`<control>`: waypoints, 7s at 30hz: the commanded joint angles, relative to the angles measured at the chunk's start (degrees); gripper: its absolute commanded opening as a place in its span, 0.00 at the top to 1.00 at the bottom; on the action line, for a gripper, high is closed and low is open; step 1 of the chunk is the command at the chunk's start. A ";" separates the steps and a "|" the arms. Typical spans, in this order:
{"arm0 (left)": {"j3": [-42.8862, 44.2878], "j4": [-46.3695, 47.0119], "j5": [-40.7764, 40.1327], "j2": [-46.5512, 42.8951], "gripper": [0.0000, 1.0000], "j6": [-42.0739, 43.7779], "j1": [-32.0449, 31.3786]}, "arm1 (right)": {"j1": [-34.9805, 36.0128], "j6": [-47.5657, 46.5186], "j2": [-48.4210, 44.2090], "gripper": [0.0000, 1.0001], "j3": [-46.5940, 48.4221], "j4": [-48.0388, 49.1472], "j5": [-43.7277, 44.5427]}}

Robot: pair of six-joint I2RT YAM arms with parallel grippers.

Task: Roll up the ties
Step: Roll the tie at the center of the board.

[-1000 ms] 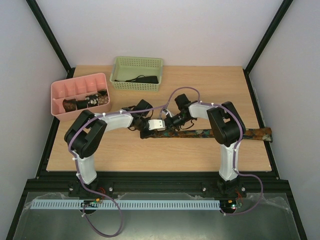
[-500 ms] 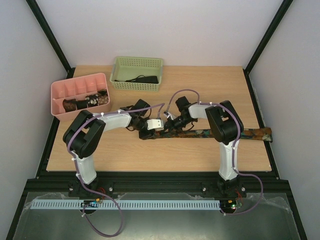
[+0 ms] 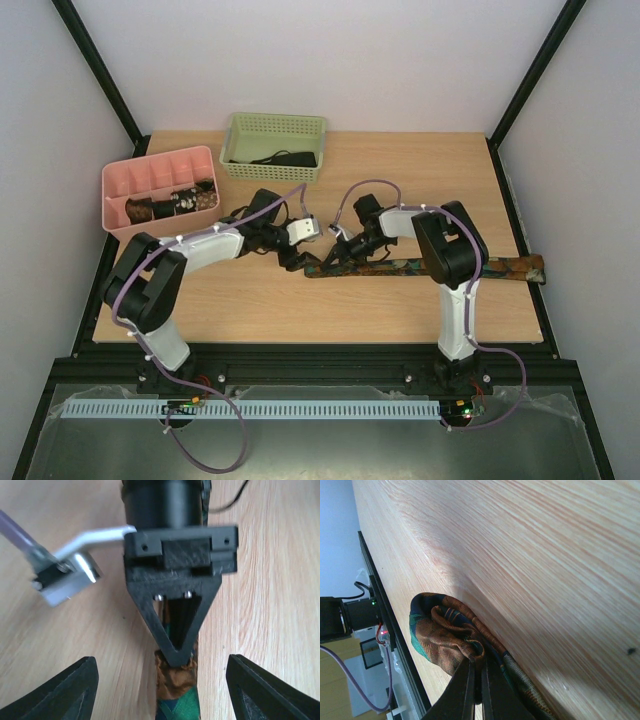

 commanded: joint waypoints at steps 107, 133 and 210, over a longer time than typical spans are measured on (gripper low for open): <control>-10.42 19.79 -8.76 14.31 0.67 -4.80 -6.48 | -2.68 -2.83 -1.94 0.77 0.64 -12.35 -0.72; -8.33 27.33 -5.47 15.64 0.46 -8.97 -8.77 | -3.92 -4.31 -2.88 0.99 -1.31 -10.82 -1.55; -14.31 40.72 -2.06 17.13 0.61 -14.01 -7.46 | -7.10 -9.68 1.12 0.92 -0.91 -14.59 6.95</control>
